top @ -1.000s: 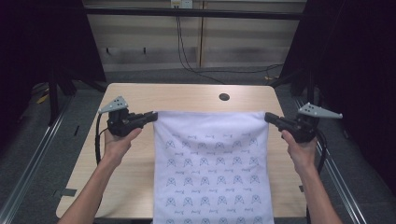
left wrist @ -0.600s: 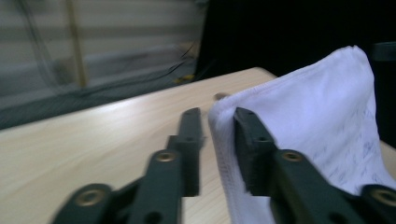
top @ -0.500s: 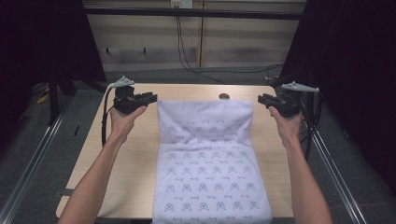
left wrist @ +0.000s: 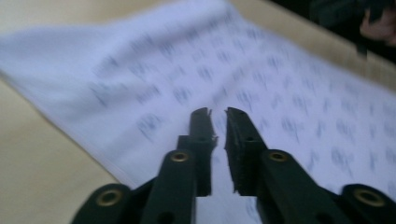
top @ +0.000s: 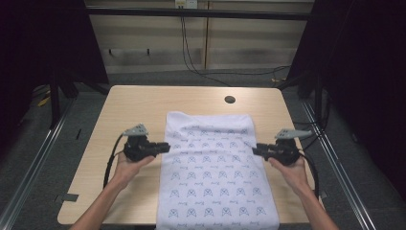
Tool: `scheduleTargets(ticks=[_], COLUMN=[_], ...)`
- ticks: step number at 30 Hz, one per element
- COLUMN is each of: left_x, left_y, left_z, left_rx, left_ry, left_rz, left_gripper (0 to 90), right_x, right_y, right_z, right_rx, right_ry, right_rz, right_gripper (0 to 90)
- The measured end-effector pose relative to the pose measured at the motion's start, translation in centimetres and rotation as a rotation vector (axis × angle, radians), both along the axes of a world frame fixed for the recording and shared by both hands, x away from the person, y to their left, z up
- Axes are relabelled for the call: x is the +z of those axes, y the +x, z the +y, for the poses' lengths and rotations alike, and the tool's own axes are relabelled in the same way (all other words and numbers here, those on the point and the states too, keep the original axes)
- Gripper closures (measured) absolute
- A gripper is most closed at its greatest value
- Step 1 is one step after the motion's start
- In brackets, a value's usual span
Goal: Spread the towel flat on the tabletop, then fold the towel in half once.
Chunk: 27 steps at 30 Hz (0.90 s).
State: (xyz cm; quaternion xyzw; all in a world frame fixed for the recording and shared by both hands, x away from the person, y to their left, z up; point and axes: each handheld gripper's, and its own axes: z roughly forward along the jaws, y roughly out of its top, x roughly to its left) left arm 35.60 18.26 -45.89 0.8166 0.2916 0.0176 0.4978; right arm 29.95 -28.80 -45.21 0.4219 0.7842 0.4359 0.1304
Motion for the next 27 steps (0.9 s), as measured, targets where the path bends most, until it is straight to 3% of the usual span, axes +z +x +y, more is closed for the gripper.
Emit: scheduleTargets(ticks=[1,2,3,4,5,6,7,8,9,11,18,20,27], left_x=[-0.7,-1.2,-1.9,-2.5,-3.3,-3.3,-3.8,-4.2,-4.3,-4.4,-4.4,-4.4,-4.6], left_y=[-0.6,-0.8,-1.0,-1.0,-1.0,-1.0,-1.0,-1.0,-1.2,-1.5,-3.2,-3.2,-3.9], left_z=[-0.7,-1.2,-1.9,-2.4,-3.2,-3.2,-3.6,-3.9,-3.9,-3.7,-3.3,-3.3,-3.1], left_rx=[-0.053,-0.081,-0.095,-0.103,-0.112,-0.112,-0.112,-0.117,-0.116,-0.115,-0.104,-0.105,-0.152], left_ry=[0.051,0.078,0.120,0.133,0.175,0.175,0.198,0.224,0.230,0.221,0.215,0.213,0.172], left_rz=[0.011,0.016,0.010,0.023,0.030,0.030,0.043,0.049,0.026,0.031,0.038,0.048,0.084], left_gripper=[85.1,86.8,86.2,86.2,81.9,79.3,78.7,78.7,80.6,87.0,88.1,88.7,89.1], right_x=[0.0,-1.9,-3.2,-3.2,-4.5,-4.5,-5.0,-5.0,-5.2,-5.1,-5.0,-5.0,-4.9], right_y=[0.0,-0.8,-1.1,-1.1,-1.1,-1.1,-0.9,-0.9,-0.9,-1.0,-2.2,-2.6,-5.0], right_z=[0.0,0.8,1.3,1.3,2.1,2.1,2.7,2.7,2.7,2.4,2.0,2.1,2.1], right_rx=[0.000,0.025,0.018,0.018,0.037,0.037,0.045,0.045,0.047,0.050,0.055,0.068,0.077], right_ry=[0.000,-0.020,-0.044,-0.044,-0.078,-0.078,-0.123,-0.123,-0.111,-0.111,-0.118,-0.127,-0.136], right_rz=[0.000,0.042,0.052,0.052,0.085,0.085,0.083,0.083,0.071,0.075,0.080,0.070,0.080], right_gripper=[68.0,67.2,65.6,65.6,64.6,64.6,67.1,67.1,68.3,70.9,72.3,72.4,85.8])
